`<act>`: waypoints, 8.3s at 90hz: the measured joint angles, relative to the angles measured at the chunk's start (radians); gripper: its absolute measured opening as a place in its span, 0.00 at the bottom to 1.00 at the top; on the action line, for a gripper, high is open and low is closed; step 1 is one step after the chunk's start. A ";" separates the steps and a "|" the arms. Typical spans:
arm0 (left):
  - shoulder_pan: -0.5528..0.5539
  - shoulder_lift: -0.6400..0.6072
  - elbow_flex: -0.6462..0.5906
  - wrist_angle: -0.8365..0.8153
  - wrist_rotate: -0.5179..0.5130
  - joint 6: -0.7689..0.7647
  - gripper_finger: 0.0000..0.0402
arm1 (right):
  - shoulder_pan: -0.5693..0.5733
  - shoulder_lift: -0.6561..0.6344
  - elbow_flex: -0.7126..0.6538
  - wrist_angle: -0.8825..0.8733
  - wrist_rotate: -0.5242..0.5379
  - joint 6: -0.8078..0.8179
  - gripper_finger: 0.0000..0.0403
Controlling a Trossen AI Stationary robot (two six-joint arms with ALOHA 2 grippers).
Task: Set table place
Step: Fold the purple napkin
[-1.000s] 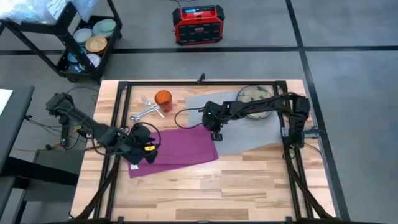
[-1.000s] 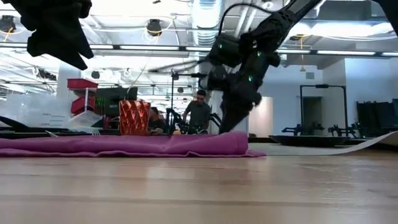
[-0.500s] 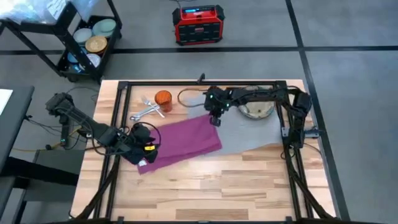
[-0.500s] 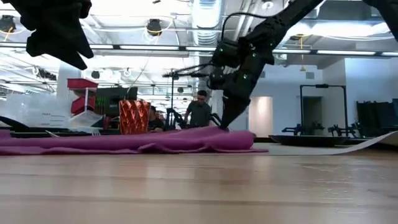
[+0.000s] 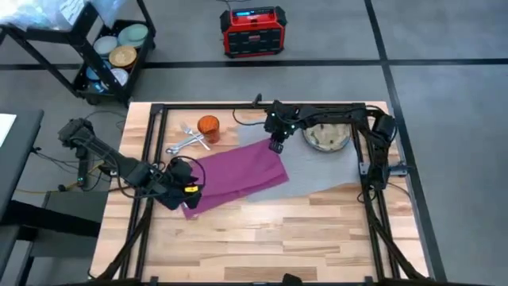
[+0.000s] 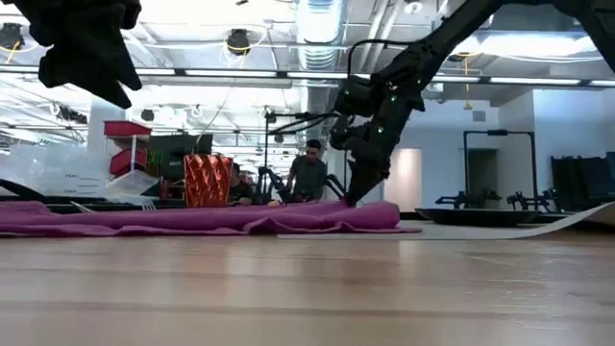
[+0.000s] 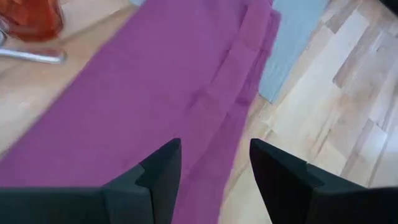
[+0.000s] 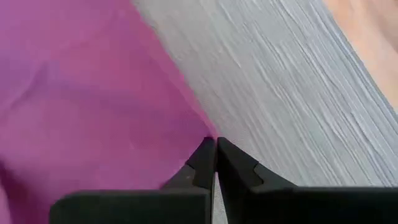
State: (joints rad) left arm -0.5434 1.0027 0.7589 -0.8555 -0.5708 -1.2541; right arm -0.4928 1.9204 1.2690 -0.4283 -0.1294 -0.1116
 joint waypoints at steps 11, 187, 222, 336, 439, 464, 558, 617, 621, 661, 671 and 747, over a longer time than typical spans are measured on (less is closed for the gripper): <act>0.024 0.000 -0.046 -0.051 0.131 -0.063 0.43 | -0.014 0.000 0.001 -0.010 -0.025 0.005 0.00; 0.276 0.319 -0.214 0.900 0.355 0.345 0.43 | 0.085 -0.117 -0.088 0.005 -0.144 0.304 0.04; 0.460 0.291 -0.214 0.549 0.361 0.544 0.43 | 0.105 -0.116 -0.243 0.064 -0.104 0.442 0.00; 0.464 0.292 -0.238 0.682 0.876 0.531 0.43 | 0.406 0.084 -0.043 0.374 -0.213 0.753 0.00; 0.594 0.367 -0.244 0.567 0.622 0.648 0.43 | 0.518 0.170 -0.022 0.347 -0.377 0.759 0.00; 0.618 0.419 -0.245 0.602 0.692 0.696 0.43 | 0.642 0.027 -0.021 0.301 -0.342 0.695 0.00; 0.631 0.422 -0.250 0.642 0.732 0.676 0.43 | 0.650 0.188 0.031 0.516 -0.530 0.660 0.00; 0.638 0.415 -0.250 0.630 0.791 0.696 0.43 | 0.619 0.148 0.030 0.411 -0.205 0.740 0.00; 0.638 0.415 -0.250 0.630 0.790 0.696 0.43 | 0.614 0.150 0.030 0.415 -0.204 0.740 0.00; 0.635 0.416 -0.251 0.686 0.927 0.655 0.43 | 0.616 0.267 0.070 0.540 -0.276 0.789 0.00; 0.636 0.416 -0.251 0.685 0.929 0.659 0.43 | 0.638 0.271 0.095 0.544 -0.350 0.744 0.00; 0.379 0.426 -0.128 0.656 0.565 0.679 0.07 | 0.651 0.229 0.103 0.321 -0.035 0.741 0.00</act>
State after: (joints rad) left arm -0.1641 1.4288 0.6309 -0.1995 -0.0055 -0.5751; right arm 0.1583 2.1490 1.3716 -0.1074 -0.1647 0.6294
